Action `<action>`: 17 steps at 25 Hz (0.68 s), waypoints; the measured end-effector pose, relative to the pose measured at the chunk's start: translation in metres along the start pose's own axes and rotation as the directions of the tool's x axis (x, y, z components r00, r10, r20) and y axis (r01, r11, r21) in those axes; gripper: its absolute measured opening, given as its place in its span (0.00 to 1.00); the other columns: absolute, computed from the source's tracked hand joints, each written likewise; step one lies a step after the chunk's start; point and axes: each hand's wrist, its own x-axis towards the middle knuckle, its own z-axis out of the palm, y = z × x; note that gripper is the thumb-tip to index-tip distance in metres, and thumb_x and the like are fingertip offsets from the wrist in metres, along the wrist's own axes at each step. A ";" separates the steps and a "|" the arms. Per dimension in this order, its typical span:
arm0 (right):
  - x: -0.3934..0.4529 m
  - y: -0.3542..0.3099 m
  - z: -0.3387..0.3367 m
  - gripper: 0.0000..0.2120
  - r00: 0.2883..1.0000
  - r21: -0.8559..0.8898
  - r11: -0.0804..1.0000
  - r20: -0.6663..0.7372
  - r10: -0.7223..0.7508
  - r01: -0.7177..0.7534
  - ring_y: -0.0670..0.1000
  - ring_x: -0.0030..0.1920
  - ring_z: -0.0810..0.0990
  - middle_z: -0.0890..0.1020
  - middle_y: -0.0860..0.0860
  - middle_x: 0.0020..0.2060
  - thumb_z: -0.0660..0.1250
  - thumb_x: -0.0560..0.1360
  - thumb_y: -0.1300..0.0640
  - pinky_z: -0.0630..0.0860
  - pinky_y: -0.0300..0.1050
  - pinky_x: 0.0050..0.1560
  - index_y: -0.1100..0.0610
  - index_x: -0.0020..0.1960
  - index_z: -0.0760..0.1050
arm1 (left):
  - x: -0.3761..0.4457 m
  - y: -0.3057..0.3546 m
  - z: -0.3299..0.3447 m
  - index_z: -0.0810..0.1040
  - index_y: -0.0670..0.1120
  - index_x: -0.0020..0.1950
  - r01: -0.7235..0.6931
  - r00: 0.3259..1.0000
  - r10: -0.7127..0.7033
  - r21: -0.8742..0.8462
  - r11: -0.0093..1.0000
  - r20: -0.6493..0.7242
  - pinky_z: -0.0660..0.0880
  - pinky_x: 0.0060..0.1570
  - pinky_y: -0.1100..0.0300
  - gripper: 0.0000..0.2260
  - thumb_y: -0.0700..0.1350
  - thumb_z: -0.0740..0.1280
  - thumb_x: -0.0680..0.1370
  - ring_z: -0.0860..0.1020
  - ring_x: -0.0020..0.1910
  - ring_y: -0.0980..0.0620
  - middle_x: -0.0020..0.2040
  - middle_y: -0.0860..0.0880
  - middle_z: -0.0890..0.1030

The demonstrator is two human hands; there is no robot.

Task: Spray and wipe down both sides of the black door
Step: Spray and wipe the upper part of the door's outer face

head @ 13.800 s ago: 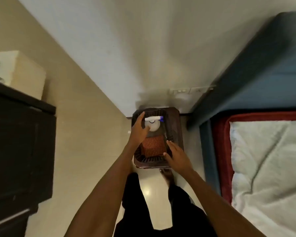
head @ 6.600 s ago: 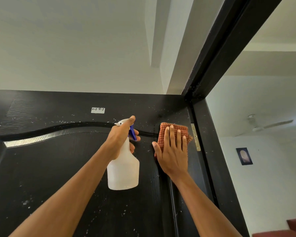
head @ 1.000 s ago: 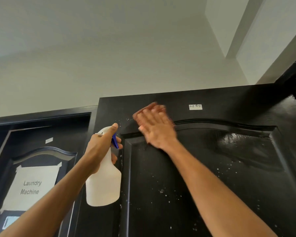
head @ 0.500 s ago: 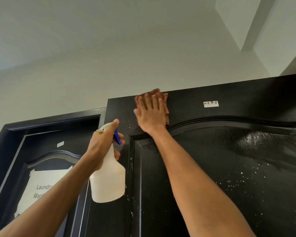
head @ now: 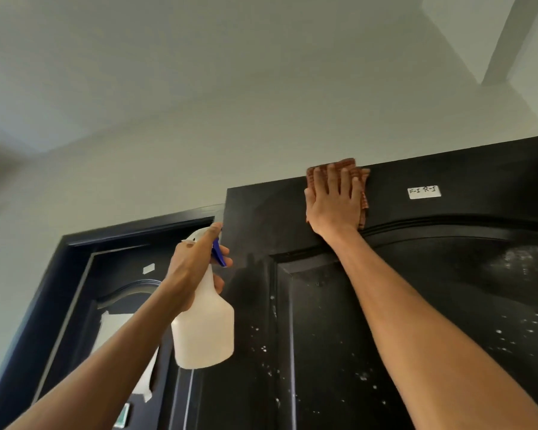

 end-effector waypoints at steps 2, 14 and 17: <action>0.007 -0.032 0.007 0.32 0.993 0.014 0.993 -0.006 0.119 -0.119 0.64 0.82 0.39 0.40 0.59 0.83 0.38 0.86 0.40 0.35 0.64 0.80 0.54 0.84 0.38 | 0.005 0.003 -0.011 0.78 0.46 0.56 -0.027 1.000 0.027 0.023 0.999 0.007 0.79 0.30 0.56 0.20 0.62 0.61 0.81 0.82 0.37 0.41 0.45 0.42 0.85; -0.029 -0.167 0.031 0.28 0.750 0.007 0.767 0.201 -0.630 0.642 0.51 0.83 0.43 0.50 0.47 0.84 0.42 0.86 0.42 0.38 0.54 0.82 0.49 0.84 0.52 | 0.021 -0.011 -0.049 0.78 0.49 0.52 0.004 0.995 -0.007 0.025 1.000 0.095 0.80 0.33 0.52 0.20 0.65 0.61 0.80 0.80 0.30 0.44 0.43 0.42 0.86; -0.045 -0.134 0.034 0.29 0.769 0.012 0.783 0.177 -0.614 0.622 0.48 0.83 0.39 0.41 0.44 0.83 0.40 0.86 0.38 0.35 0.52 0.81 0.45 0.84 0.42 | 0.011 -0.021 -0.049 0.79 0.46 0.55 0.039 0.989 -0.035 -0.022 0.999 0.144 0.80 0.33 0.54 0.21 0.63 0.61 0.81 0.83 0.34 0.47 0.45 0.43 0.86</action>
